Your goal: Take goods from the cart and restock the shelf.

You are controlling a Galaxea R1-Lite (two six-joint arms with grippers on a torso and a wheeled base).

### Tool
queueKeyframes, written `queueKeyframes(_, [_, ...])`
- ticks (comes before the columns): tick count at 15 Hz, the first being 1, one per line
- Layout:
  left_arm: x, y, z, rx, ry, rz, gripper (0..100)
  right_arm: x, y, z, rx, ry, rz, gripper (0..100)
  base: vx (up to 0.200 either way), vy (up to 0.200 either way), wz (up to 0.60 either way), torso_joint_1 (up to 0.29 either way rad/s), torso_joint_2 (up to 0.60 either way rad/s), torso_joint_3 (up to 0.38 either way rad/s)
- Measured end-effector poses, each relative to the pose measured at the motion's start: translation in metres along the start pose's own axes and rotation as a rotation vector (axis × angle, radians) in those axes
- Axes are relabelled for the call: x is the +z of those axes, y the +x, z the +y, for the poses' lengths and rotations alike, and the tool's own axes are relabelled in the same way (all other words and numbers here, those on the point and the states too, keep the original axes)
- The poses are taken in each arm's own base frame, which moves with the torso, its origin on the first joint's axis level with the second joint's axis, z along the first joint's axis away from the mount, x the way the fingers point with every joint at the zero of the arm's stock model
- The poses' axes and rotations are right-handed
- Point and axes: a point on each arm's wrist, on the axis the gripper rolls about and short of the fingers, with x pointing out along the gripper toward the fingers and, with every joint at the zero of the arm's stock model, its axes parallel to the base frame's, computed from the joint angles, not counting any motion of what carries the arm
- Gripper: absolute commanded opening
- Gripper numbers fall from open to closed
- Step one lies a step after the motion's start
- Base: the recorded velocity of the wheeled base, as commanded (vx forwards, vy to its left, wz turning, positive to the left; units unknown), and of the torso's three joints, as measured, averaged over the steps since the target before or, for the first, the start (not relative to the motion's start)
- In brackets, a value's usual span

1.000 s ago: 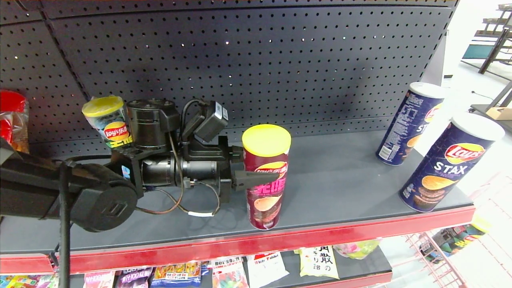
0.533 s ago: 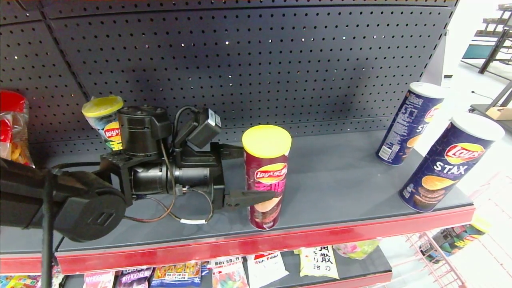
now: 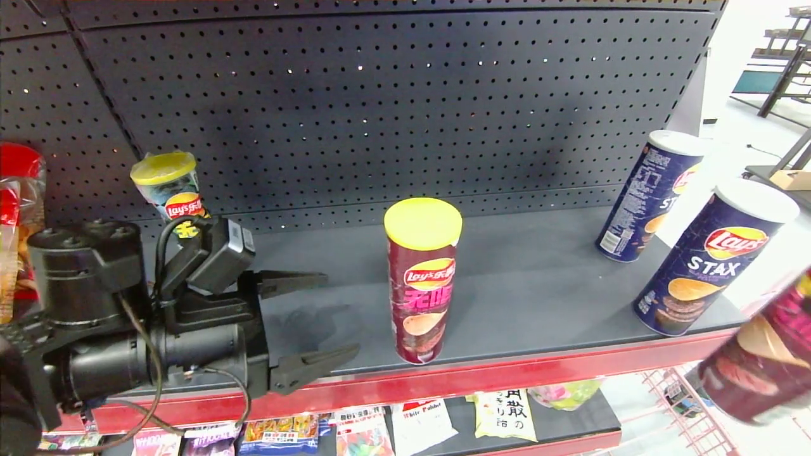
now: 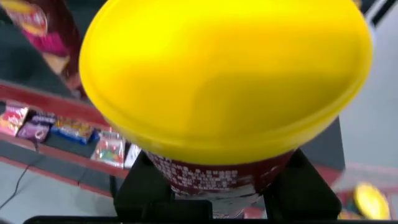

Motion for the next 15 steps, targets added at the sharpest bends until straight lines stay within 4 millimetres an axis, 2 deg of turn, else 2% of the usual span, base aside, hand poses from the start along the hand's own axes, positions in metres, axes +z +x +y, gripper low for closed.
queueKeyframes(2, [-0.003,-0.014,-0.01,0.034,0.005,-0.001,100,0.019,0.038,-0.002,0.042,-0.004,-0.018,0,0.0,0.0,0.0,0.0,0.0,0.0])
queueKeyframes(5, [-0.002,-0.025,-0.017,0.04,0.016,-0.019,100,0.04,0.081,0.004,0.118,-0.01,-0.017,0,0.0,0.0,0.0,0.0,0.0,0.0])
queueKeyframes(11, [0.001,-0.028,-0.02,0.04,0.026,-0.033,100,0.062,0.138,0.021,0.209,-0.022,0.007,0,0.0,0.0,0.0,0.0,0.0,0.0])
queueKeyframes(15, [0.002,-0.028,-0.02,0.044,0.03,-0.037,100,0.067,0.17,0.035,0.254,-0.03,0.03,0,0.0,0.0,0.0,0.0,0.0,0.0])
